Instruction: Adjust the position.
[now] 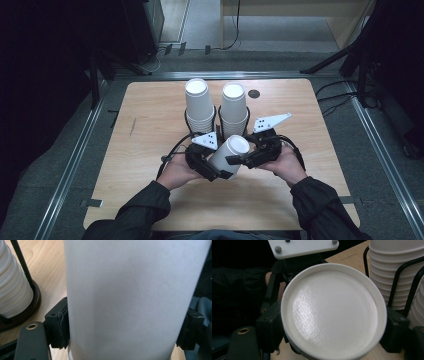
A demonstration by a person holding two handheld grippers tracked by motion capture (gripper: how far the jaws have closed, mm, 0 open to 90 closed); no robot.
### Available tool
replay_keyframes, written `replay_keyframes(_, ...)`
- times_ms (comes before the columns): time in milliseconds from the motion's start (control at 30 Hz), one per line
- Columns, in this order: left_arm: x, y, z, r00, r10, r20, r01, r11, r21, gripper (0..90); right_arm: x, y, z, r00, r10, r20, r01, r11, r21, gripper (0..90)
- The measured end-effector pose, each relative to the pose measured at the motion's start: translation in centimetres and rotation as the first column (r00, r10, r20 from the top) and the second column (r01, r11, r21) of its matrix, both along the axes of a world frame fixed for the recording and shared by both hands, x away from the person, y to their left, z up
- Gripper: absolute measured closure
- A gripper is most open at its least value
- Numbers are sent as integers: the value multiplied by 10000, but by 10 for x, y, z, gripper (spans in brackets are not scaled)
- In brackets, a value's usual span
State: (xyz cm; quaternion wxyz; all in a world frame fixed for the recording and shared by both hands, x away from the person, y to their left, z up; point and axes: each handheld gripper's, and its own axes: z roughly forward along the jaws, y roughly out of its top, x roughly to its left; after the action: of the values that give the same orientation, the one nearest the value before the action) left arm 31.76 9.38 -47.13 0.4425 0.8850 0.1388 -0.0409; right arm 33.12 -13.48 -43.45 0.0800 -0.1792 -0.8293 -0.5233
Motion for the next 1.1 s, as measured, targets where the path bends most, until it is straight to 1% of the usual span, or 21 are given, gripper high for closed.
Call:
replay_keyframes(67,-1,3,3,9999,69,-76,-68,9999,129,202,0,-2,0,9999,-38,-107,38,10000,48,145)
replay_keyframes(167,0,6,5,9999,100,24,-101,9990,445,202,0,-6,2,9998,-220,-25,219,9998,-33,142)
replay_keyframes(200,0,8,6,9998,189,113,-194,9987,480,202,0,-7,2,9998,-179,-70,179,9998,-45,142)
replay_keyframes(267,0,12,9,9996,278,62,-281,9984,487,202,-1,-11,2,9998,-189,-18,189,9997,-148,142)
replay_keyframes(300,0,18,12,9995,323,-28,-321,9978,577,202,-2,-15,0,9998,-223,11,223,9990,-391,142)
replay_keyframes(333,0,18,12,9995,323,-28,-321,9978,577,202,-2,-15,0,9998,-223,11,223,9990,-391,142)
replay_keyframes(367,0,21,14,9991,410,133,-419,9966,706,202,-4,-18,-3,9995,-248,170,261,9967,-769,142)
replay_keyframes(400,0,23,15,9990,424,166,-435,9959,789,202,-4,-18,-3,9995,-248,170,261,9967,-769,142)
replay_keyframes(433,0,25,17,9986,480,202,-498,9941,960,202,-5,-20,-7,9992,-287,273,316,9931,-1130,146)
replay_keyframes(467,0,27,19,9982,509,309,-538,9932,1029,202,-5,-20,-7,9992,-287,273,316,9931,-1130,146)
replay_keyframes(500,1,30,20,9984,497,253,-521,9928,1080,201,-6,-21,-11,9990,-291,334,336,9894,-1415,153)
replay_keyframes(600,3,37,22,9976,620,307,-657,9879,1406,201,-5,-21,-17,9986,-270,448,341,9857,-1649,165)
replay_keyframes(667,5,41,22,9970,746,192,-766,9866,1438,200,-2,-20,-23,9992,-301,251,340,9845,-1718,176)
replay_keyframes(733,8,42,21,9958,889,218,-913,9813,1693,199,0,-18,-26,9991,-343,240,381,9830,-1793,176)
replay_keyframes(767,11,42,21,9953,950,212,-973,9728,2100,196,0,-18,-26,9990,-357,281,403,9820,-1847,176)
replay_keyframes(833,15,40,19,9942,1076,83,-1062,9611,2548,197,0,-20,-27,9988,-393,282,440,9802,-1931,181)
replay_keyframes(867,15,38,17,9945,1047,93,-1034,9586,2654,198,0,-20,-28,9986,-376,365,441,9792,-1980,181)
replay_keyframes(900,16,36,16,9963,859,1,-827,9598,2682,198,1,-22,-30,9984,-370,424,449,9781,-2034,184)
replay_keyframes(967,16,31,15,9982,586,111,-593,9540,2940,198,1,-22,-32,9983,-472,342,534,9753,-2145,184)
replay_keyframes(1067,15,26,13,9995,322,75,-330,9516,3055,197,-1,-23,-32,9983,-428,397,503,9754,-2147,184)
replay_keyframes(1100,15,24,12,9996,253,88,-268,9484,3160,197,-2,-23,-32,9984,-382,421,463,9760,-2129,184)
